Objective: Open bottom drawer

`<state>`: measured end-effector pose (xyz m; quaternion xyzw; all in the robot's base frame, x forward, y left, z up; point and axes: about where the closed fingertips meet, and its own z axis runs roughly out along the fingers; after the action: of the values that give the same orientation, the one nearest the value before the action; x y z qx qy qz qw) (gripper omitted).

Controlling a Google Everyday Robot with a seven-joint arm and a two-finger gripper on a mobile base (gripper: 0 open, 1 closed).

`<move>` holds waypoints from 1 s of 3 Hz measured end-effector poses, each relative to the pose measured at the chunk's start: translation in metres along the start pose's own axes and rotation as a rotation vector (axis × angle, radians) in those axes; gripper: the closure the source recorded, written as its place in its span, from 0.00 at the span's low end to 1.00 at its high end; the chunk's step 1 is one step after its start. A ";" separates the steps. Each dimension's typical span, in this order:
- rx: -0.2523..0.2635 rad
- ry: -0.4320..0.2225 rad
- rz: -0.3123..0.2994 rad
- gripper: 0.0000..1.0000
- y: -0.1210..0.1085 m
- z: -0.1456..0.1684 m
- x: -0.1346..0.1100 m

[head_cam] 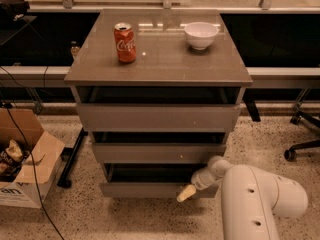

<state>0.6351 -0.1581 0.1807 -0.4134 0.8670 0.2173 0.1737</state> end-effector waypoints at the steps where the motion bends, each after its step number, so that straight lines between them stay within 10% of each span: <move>1: -0.032 0.066 0.009 0.18 0.012 -0.008 0.020; 3: -0.208 0.080 0.010 0.70 0.071 -0.026 0.048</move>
Offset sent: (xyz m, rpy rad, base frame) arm -0.0896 -0.0117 0.0276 0.0057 0.1835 0.1129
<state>0.5472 -0.1624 0.1958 -0.4330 0.8482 0.2902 0.0942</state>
